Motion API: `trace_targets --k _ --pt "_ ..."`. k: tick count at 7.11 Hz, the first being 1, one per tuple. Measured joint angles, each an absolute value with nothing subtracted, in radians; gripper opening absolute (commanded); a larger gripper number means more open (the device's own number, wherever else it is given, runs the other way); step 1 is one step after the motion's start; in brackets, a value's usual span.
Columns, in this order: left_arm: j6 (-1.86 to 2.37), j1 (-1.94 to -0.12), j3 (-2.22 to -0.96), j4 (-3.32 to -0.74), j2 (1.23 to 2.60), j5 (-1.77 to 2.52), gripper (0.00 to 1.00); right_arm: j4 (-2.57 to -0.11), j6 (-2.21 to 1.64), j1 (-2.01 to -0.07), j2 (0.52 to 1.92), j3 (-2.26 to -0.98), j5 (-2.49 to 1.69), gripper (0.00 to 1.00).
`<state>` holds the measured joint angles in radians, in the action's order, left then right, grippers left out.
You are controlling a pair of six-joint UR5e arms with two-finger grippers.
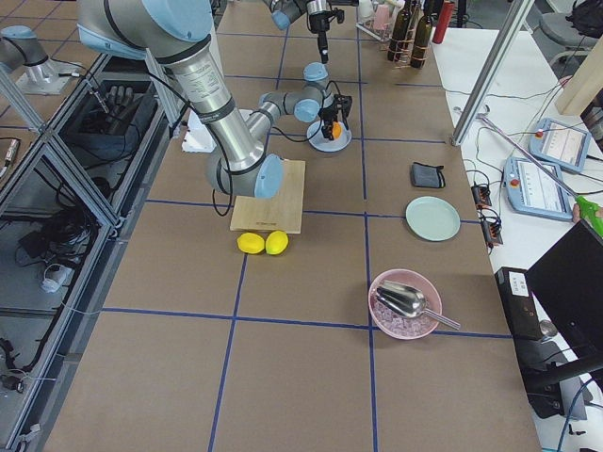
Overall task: Pick orange to plate
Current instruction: 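Carry the orange with the right gripper onto the light blue plate, then open the right gripper and withdraw both arms away from the plate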
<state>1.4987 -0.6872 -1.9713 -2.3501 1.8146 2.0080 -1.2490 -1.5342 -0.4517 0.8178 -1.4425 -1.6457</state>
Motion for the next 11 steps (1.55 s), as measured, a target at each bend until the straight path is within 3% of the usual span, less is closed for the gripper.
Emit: trace_targets --k 2,3,4,8,9,11 --pt "1.499 -0.687 -1.971 -2.35 1.816 2.008 1.0 -1.254 -1.53 -0.45 0.818 -1.442 -1.646 0.54" --pt "1.499 -0.687 -1.971 -2.35 1.817 2.008 1.0 -1.257 -1.528 -0.45 0.82 -1.441 -1.646 0.59" --pt "1.499 -0.687 -1.97 -2.35 1.817 2.007 1.0 -1.258 -1.527 -0.45 0.823 -1.441 -1.647 1.0" --pt "1.499 -0.687 -1.97 -2.35 1.815 2.007 1.0 -1.276 -1.526 -0.448 0.823 -1.453 -1.649 1.0" --pt "1.498 -0.688 -1.97 -2.35 1.812 2.008 1.0 -1.294 -1.526 -0.453 0.839 -1.499 -1.657 1.0" --pt "1.495 -0.701 -1.969 -2.35 1.803 2.019 1.0 -1.39 -1.525 -0.521 0.96 -1.752 -1.746 1.0"
